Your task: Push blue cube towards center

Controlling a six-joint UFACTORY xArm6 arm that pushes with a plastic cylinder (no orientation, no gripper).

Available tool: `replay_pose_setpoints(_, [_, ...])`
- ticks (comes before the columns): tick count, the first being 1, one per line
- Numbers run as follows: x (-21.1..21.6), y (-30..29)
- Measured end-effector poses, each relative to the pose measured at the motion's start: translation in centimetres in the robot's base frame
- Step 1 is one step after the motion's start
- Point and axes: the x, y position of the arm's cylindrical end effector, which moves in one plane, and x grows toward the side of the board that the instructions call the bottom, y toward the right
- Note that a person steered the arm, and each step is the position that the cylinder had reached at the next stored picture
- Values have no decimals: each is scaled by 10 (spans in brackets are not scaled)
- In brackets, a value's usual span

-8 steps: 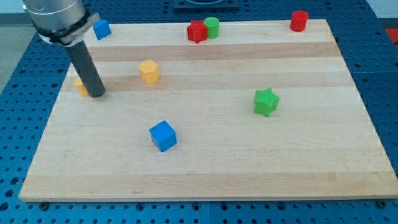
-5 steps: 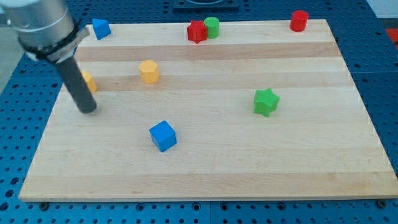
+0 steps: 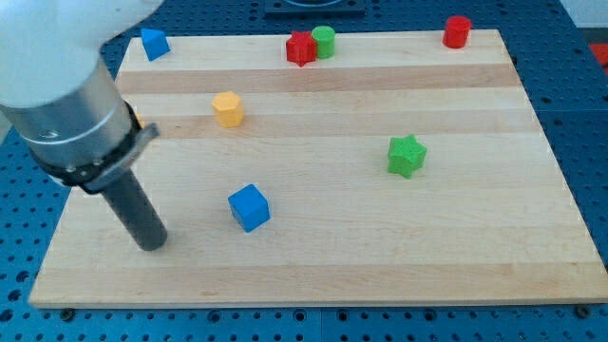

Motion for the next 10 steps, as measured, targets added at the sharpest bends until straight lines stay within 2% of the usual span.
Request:
replay_pose_setpoints(2, [-3, 59])
replay_pose_setpoints(3, [-18, 94])
replay_pose_setpoints(5, [-74, 143])
replay_pose_setpoints(7, [-121, 147])
replay_pose_setpoints(10, [-100, 138])
